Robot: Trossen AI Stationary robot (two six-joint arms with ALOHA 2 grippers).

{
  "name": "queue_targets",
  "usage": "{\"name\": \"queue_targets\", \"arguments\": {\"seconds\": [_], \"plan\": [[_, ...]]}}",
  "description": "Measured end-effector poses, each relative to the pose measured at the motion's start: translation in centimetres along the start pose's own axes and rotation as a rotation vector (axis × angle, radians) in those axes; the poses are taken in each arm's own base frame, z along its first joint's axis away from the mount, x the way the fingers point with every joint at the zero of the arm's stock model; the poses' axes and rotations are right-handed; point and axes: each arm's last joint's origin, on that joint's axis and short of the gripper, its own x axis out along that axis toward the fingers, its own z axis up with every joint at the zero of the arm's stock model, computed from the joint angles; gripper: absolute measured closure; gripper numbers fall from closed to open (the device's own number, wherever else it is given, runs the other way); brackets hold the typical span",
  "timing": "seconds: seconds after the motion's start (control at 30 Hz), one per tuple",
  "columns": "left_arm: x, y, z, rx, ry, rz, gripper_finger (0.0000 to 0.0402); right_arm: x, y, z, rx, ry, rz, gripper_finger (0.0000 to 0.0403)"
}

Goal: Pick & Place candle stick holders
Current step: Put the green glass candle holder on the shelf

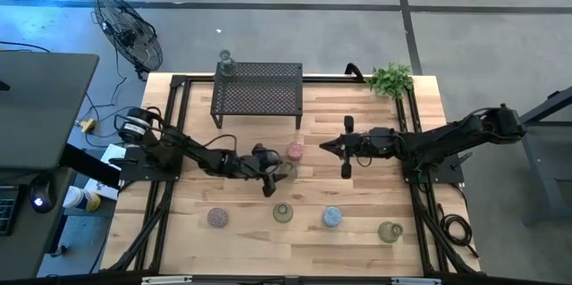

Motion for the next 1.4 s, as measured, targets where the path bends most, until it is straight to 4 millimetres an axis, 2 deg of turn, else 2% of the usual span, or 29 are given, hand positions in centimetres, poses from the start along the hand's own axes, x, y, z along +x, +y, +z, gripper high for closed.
{"name": "queue_targets", "arguments": {"seconds": [0.23, 0.4, 0.7, 1.07, 1.17, 1.4], "plan": [[0.2, -0.6, 1.4, 0.054, -0.088, -0.013, 0.0169, 0.0, 0.0, -0.1, 0.004, 0.007, 0.001, 0.0401], [0.2, -0.7, 1.5, 0.051, -0.075, -0.023, 0.0170, 0.0, 0.0, -0.1, 0.000, 0.005, 0.001, 0.0402], [1.2, -1.5, 2.5, 0.086, -0.101, -0.020, 0.0154, 0.0, 0.0, 0.1, -0.007, -0.010, -0.003, 0.0401], [1.6, -1.5, 2.3, 0.130, -0.060, 0.008, 0.0155, 0.0, 0.0, 0.1, -0.009, -0.009, 0.000, 0.0402], [1.6, -1.5, 2.3, 0.131, -0.058, 0.011, 0.0170, 0.0, 0.0, 0.1, -0.009, -0.008, 0.000, 0.0401], [1.6, -1.5, 2.3, 0.164, -0.060, 0.012, 0.0235, 0.0, 0.0, 0.1, -0.009, -0.008, 0.000, 0.0401]]}}
